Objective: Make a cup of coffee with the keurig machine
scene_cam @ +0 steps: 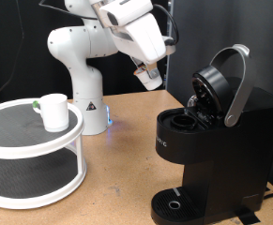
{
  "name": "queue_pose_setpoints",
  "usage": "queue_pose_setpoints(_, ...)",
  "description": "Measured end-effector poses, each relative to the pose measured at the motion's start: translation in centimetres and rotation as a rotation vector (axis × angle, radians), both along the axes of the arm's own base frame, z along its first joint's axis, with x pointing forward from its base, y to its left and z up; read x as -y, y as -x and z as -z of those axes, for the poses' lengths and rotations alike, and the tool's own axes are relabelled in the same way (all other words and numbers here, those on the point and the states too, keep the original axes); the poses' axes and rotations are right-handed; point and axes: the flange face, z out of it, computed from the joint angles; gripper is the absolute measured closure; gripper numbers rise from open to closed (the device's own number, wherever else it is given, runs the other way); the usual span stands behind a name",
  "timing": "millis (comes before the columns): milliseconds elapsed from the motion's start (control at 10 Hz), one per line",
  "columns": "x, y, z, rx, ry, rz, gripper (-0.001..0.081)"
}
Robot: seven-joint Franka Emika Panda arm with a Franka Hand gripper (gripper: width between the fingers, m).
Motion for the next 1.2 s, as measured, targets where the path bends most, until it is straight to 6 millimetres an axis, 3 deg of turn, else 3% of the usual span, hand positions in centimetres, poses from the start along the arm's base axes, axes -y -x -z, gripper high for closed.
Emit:
queue_pose_setpoints(600,-0.6,0.2,1.6,0.014,0.017,-0.030,0.0369)
queue_pose_setpoints(1200,-5.5,-0.2,2.5,0.027,0.019,-0.046,0.0369)
